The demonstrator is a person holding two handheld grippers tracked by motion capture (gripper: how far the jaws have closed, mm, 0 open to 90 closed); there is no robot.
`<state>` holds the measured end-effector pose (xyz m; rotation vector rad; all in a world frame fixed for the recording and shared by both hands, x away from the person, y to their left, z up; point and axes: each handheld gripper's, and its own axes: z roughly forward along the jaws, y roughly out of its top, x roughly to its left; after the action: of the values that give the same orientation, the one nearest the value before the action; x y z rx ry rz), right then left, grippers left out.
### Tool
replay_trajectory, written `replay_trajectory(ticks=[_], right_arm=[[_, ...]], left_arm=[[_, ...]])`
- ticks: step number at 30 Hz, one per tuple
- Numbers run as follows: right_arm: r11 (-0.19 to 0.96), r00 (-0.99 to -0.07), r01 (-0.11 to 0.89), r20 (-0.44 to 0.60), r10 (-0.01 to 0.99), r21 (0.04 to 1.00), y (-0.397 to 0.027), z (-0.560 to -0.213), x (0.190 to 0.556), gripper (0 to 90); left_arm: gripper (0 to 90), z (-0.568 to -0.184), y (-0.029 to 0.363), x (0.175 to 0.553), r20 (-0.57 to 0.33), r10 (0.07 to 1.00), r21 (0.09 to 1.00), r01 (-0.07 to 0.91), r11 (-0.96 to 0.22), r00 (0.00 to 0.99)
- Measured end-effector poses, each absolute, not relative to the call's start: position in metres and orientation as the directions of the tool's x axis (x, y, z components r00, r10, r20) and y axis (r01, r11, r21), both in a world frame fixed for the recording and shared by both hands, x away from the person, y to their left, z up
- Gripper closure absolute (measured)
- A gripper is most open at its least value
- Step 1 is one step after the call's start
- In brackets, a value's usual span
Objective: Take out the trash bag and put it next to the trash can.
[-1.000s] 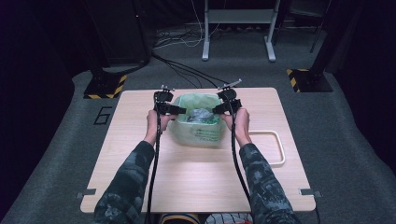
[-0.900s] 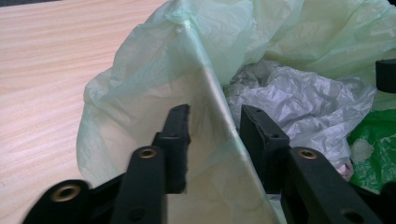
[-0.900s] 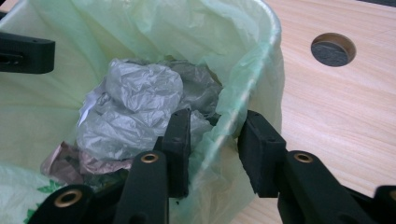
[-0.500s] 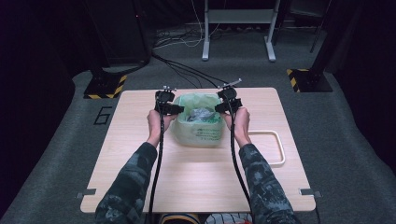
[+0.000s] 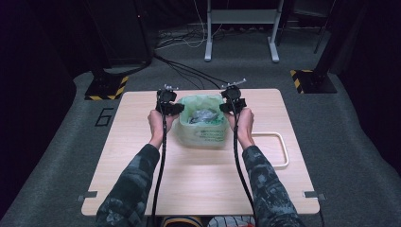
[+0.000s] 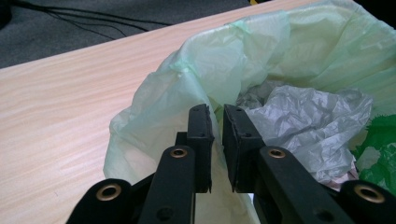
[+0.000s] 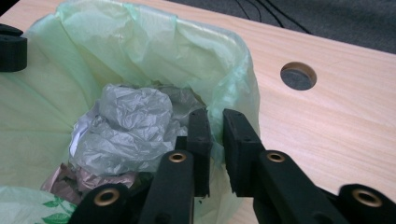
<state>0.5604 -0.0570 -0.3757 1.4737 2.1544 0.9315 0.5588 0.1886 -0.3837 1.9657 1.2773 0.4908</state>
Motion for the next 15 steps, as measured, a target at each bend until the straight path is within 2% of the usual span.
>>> replay_trajectory(ticks=[8, 9, 13, 15], right_arm=[[0.238, -0.386, 0.662, 0.052, 0.921, 0.711, -0.0564, -0.3731, 0.5583, 87.1], [0.238, -0.386, 0.659, 0.049, 0.921, 0.713, -0.0562, -0.3727, 0.5579, 89.8], [0.242, -0.393, 0.656, 0.049, 0.918, 0.715, -0.0555, -0.3721, 0.5575, 89.9], [0.242, -0.394, 0.656, 0.052, 0.917, 0.715, -0.0553, -0.3722, 0.5575, 90.0]], left_arm=[[86.4, -0.3811, 0.1869, 0.5565, -0.044, 0.902, 0.765, 0.595, -0.246, 0.430], [86.5, -0.3811, 0.1869, 0.5565, -0.044, 0.902, 0.765, 0.595, -0.246, 0.430], [86.9, -0.3809, 0.1866, 0.5565, -0.041, 0.903, 0.769, 0.591, -0.245, 0.428], [90.0, -0.3793, 0.1862, 0.5554, -0.039, 0.903, 0.776, 0.582, -0.243, 0.429]])
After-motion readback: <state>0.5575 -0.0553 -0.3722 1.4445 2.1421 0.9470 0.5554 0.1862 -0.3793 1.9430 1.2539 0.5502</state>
